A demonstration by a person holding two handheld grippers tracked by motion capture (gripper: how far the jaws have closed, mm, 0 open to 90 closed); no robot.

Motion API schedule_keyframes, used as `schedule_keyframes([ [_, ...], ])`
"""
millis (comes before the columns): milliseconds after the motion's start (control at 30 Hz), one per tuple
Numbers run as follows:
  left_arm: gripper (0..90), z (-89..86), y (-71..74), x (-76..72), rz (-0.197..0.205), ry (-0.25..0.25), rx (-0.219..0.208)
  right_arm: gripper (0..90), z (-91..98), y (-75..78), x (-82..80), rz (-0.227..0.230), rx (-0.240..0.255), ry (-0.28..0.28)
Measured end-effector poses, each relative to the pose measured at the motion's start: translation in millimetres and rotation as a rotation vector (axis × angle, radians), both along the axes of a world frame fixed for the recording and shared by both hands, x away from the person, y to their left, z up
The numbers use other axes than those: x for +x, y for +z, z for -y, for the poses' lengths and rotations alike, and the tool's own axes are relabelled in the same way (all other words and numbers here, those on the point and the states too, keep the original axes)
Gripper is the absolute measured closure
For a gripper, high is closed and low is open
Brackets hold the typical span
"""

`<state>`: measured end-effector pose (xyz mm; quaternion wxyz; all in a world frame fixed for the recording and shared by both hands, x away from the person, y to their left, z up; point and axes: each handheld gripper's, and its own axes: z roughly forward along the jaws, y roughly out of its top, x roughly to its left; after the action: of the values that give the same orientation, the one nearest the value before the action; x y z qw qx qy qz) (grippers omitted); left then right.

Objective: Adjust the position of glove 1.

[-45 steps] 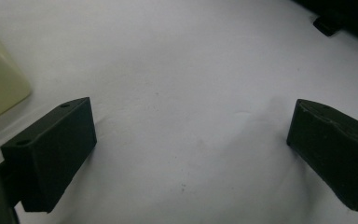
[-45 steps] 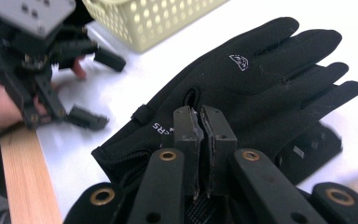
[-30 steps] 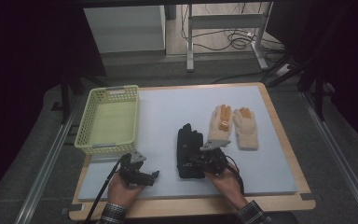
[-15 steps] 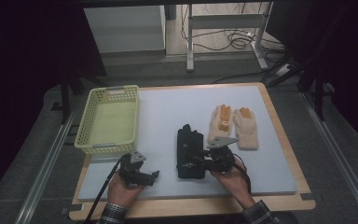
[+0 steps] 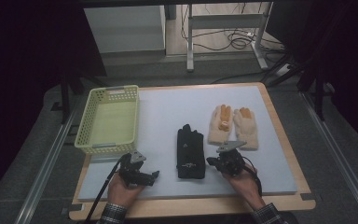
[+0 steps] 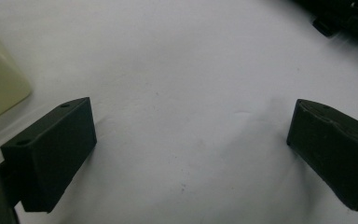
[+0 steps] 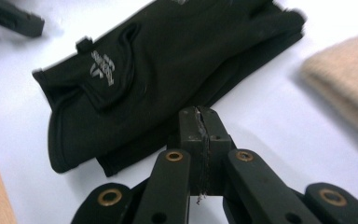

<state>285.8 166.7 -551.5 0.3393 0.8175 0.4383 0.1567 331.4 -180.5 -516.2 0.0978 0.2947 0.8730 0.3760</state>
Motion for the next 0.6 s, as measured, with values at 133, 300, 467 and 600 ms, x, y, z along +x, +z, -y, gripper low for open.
schedule_keyframes([
  [133, 1.6, 0.0, 0.0, 0.0, 0.0, 0.0, 0.0, 88.1, -2.3, -7.0, -2.0, -0.006, -0.002, 0.015],
  [300, 1.6, 0.0, 0.0, 0.0, 0.0, 0.0, 0.0, 88.2, -10.6, -13.2, -5.3, -0.006, -0.002, 0.037],
  [467, 1.9, 0.2, 0.2, -0.6, 0.001, 0.001, 0.001, 88.1, -16.9, -14.3, -7.1, -0.009, 0.009, 0.058],
  [600, 3.6, -0.8, 0.9, -2.5, 0.0, -0.004, 0.001, 88.1, -24.8, -15.7, -8.7, -0.012, 0.02, 0.076],
])
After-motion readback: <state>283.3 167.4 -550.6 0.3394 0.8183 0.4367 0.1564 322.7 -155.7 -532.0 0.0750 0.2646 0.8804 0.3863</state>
